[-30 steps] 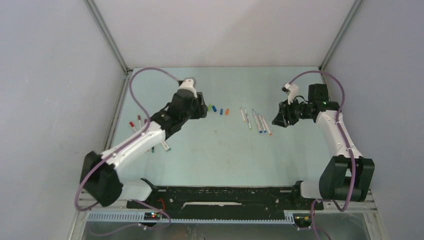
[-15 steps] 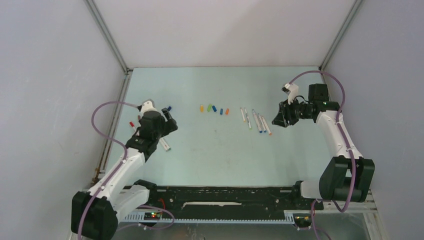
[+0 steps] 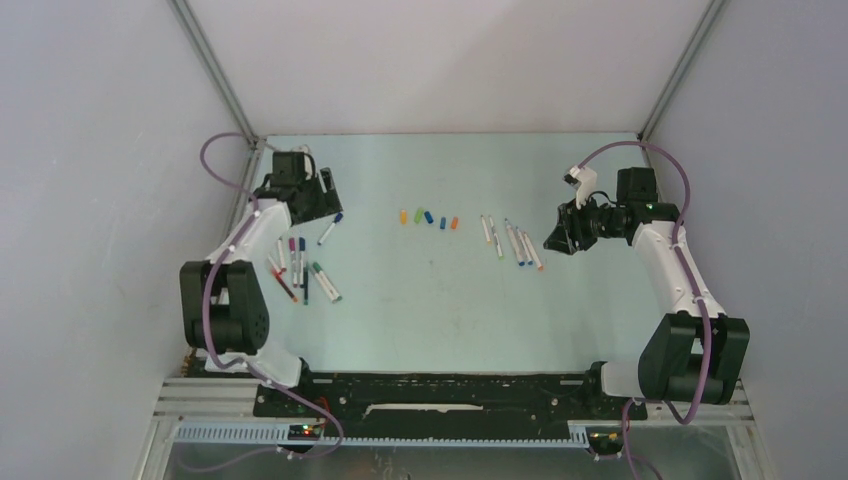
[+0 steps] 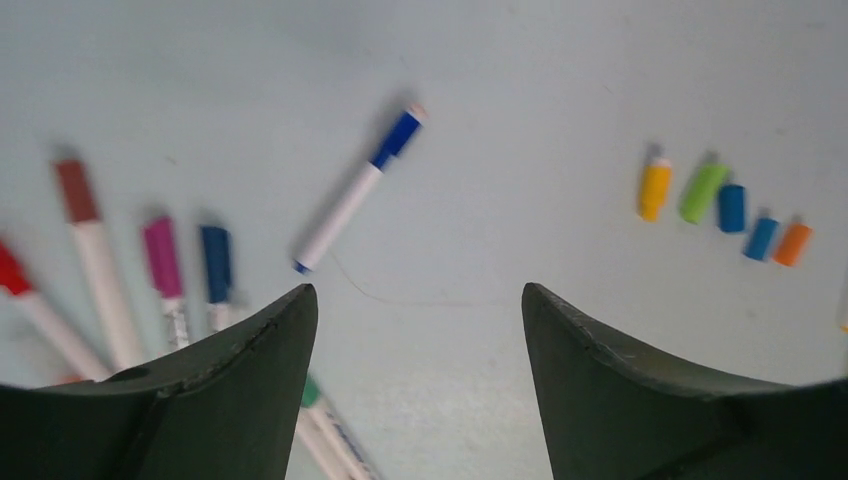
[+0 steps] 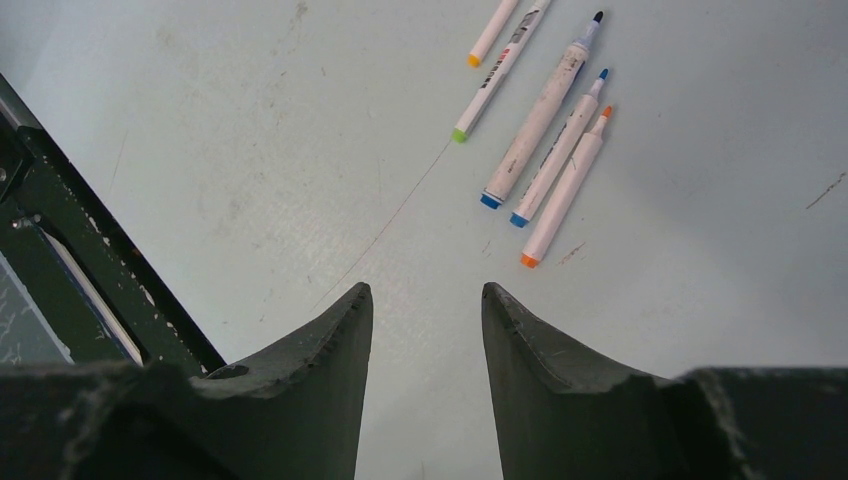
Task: Open the pen caps
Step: Pick up the pen from the center of the board.
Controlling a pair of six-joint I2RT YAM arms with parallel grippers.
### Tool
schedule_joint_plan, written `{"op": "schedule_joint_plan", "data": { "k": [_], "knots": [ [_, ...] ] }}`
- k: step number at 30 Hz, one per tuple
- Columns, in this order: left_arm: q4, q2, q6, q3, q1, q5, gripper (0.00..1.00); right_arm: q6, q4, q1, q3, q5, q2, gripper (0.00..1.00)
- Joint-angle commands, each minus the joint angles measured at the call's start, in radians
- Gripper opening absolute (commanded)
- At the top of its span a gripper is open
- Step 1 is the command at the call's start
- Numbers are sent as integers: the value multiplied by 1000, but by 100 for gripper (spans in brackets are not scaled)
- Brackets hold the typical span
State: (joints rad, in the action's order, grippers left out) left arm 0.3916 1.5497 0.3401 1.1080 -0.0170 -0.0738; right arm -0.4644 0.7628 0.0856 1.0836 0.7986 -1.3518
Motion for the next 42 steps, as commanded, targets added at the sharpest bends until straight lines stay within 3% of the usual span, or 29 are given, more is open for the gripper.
{"op": "schedule_joint_plan", "data": {
  "k": [1, 4, 13, 29, 42],
  "knots": [
    [174, 112, -249, 208, 0, 222, 77, -19, -1, 2, 6, 24, 26, 47],
    [179, 177, -312, 245, 5, 228, 69, -19, 0, 2, 7, 24, 27, 47],
    [149, 277, -395, 278, 12, 117, 62, -19, 1, 2, 6, 24, 25, 47],
    [197, 405, -385, 358, 48, -4, 48, -20, 0, 2, 6, 22, 15, 47],
    [228, 476, -359, 391, 49, 7, 37, -20, 2, 5, 6, 25, 18, 47]
  ]
}}
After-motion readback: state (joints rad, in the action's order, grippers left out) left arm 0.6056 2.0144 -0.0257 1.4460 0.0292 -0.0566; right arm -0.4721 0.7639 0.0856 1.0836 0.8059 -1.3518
